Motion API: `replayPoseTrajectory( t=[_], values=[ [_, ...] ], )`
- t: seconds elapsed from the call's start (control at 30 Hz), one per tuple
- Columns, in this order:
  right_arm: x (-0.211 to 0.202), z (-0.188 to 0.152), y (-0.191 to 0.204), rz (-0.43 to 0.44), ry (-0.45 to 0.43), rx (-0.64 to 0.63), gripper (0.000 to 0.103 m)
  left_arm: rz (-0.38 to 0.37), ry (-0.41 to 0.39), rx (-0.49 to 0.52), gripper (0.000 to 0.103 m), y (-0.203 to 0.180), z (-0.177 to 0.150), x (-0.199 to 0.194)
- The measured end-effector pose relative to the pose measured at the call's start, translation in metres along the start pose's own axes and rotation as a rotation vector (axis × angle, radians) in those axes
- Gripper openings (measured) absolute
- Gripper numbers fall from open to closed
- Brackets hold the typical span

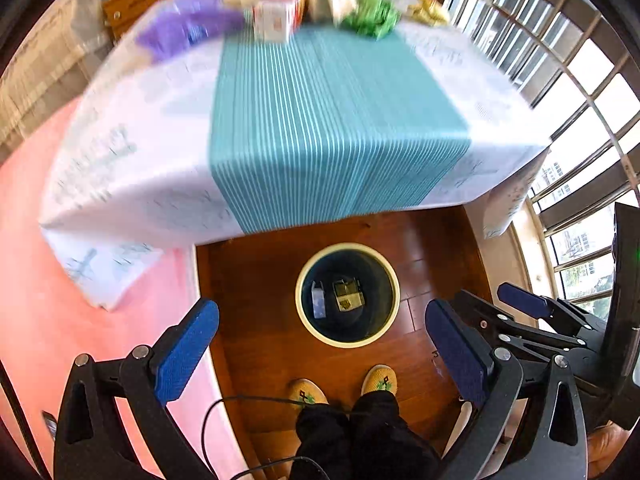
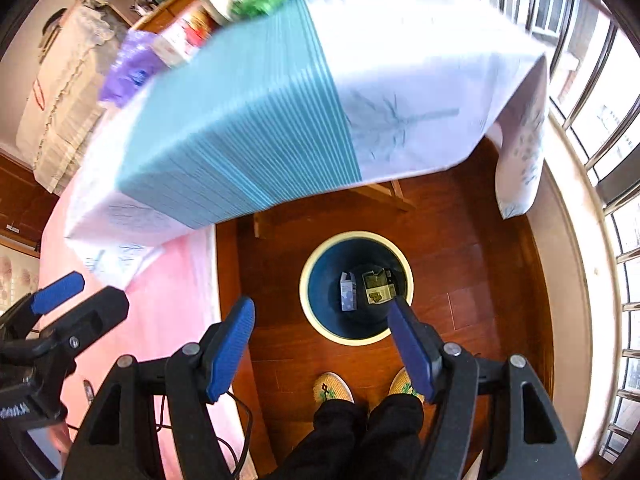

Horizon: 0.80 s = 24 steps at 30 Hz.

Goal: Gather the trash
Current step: 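Raise both open tools back toward the table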

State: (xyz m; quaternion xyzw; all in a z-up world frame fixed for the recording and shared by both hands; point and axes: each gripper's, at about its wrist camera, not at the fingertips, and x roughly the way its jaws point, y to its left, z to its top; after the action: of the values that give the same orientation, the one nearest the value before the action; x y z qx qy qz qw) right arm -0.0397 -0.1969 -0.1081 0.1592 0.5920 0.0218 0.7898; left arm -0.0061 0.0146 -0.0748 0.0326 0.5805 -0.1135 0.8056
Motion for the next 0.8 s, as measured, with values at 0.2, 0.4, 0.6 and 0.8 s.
replayPoseTrajectory(
  t=[0.2,0.4,0.6,0.8],
  values=[
    [-0.055,0.006,0.019,-0.008,-0.068,-0.055,0.069,0.005,-0.076,0.05,0.102,0.002,0.019,-0.059],
    [-0.103,0.022,0.029,-0.039,-0.218,-0.052,0.069,0.005,-0.158,0.098,0.102,0.002,0.034,-0.101],
    [-0.135,0.041,0.042,-0.052,-0.314,-0.062,0.069,-0.009,-0.247,0.144,0.102,0.0,0.052,-0.133],
    [-0.159,0.052,0.057,-0.052,-0.382,-0.062,0.069,-0.04,-0.277,0.182,0.102,0.001,0.067,-0.149]
  ],
)
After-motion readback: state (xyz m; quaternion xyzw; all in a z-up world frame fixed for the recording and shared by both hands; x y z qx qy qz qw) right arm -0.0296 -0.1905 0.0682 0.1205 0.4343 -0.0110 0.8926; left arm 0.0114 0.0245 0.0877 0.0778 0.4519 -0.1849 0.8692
